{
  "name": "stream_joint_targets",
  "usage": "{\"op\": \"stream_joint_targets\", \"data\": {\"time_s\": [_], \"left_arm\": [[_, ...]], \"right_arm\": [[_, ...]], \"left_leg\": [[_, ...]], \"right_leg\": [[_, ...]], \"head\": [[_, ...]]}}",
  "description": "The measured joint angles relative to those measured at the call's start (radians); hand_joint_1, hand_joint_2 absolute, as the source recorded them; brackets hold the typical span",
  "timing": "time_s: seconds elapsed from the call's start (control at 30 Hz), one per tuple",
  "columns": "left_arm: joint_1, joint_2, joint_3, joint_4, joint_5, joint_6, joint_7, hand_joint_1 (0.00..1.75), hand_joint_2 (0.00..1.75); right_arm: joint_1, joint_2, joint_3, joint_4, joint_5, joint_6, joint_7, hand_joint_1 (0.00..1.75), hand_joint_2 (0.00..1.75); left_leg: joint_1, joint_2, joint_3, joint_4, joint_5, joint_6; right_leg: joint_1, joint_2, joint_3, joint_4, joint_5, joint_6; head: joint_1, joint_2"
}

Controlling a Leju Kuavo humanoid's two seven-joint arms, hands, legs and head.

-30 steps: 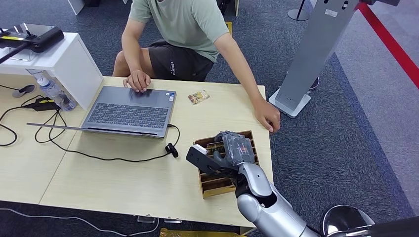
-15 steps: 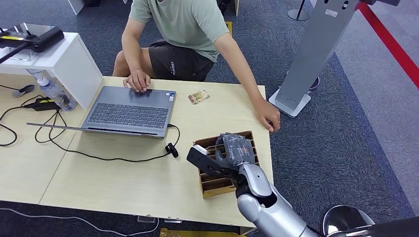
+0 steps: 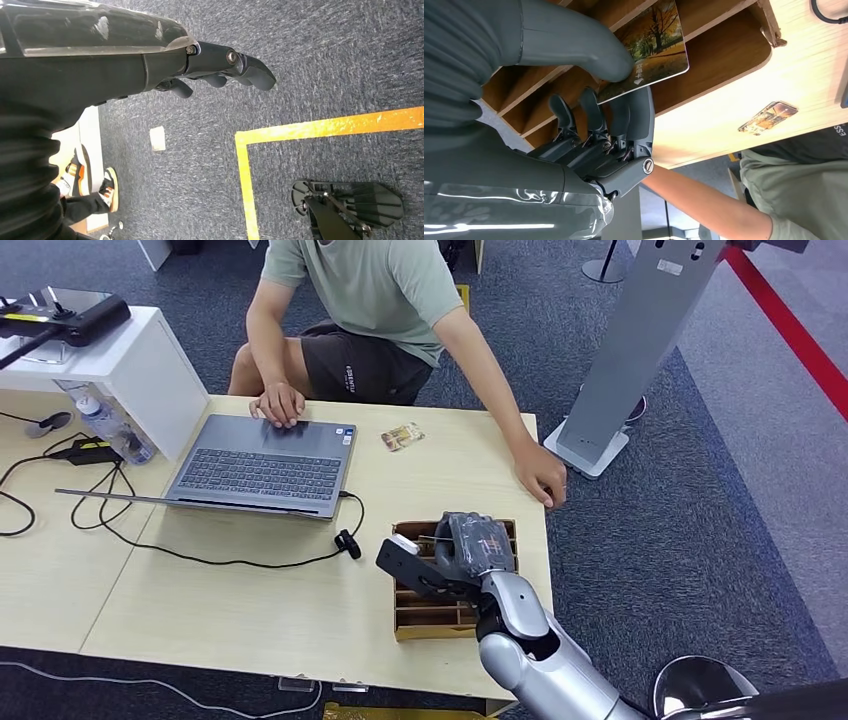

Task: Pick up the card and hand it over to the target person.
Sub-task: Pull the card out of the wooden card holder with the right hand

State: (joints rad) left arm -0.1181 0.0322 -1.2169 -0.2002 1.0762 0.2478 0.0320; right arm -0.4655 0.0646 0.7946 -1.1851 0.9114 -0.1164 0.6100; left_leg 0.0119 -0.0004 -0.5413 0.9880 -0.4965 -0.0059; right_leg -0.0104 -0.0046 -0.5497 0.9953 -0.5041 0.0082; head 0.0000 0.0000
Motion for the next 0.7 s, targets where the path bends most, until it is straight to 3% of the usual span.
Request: {"op": "stream_joint_targets", "data": {"time_s": [0.43, 0.7], "left_arm": [[0.0, 0.005, 0.01, 0.001, 0.004, 0.01, -0.012, 0.0, 1.75], [0.0, 0.004, 0.002, 0.001, -0.004, 0.01, -0.021, 0.0, 1.75]], "right_arm": [[-0.004, -0.029, -0.016, -0.078, 0.003, -0.023, -0.016, 1.36, 1.75], [-0.126, -0.055, -0.039, -0.192, -0.025, -0.028, -0.063, 1.36, 1.75]], "left_leg": [[0.0, -0.001, 0.0, 0.0, 0.0, 0.0], [0.0, 0.001, -0.003, 0.003, -0.001, 0.0]], "right_leg": [[0.0, -0.001, 0.0, 0.0, 0.0, 0.0], [0.0, 0.001, -0.003, 0.003, -0.001, 0.0]], "head": [[0.0, 0.0], [0.0, 0.0]]}}
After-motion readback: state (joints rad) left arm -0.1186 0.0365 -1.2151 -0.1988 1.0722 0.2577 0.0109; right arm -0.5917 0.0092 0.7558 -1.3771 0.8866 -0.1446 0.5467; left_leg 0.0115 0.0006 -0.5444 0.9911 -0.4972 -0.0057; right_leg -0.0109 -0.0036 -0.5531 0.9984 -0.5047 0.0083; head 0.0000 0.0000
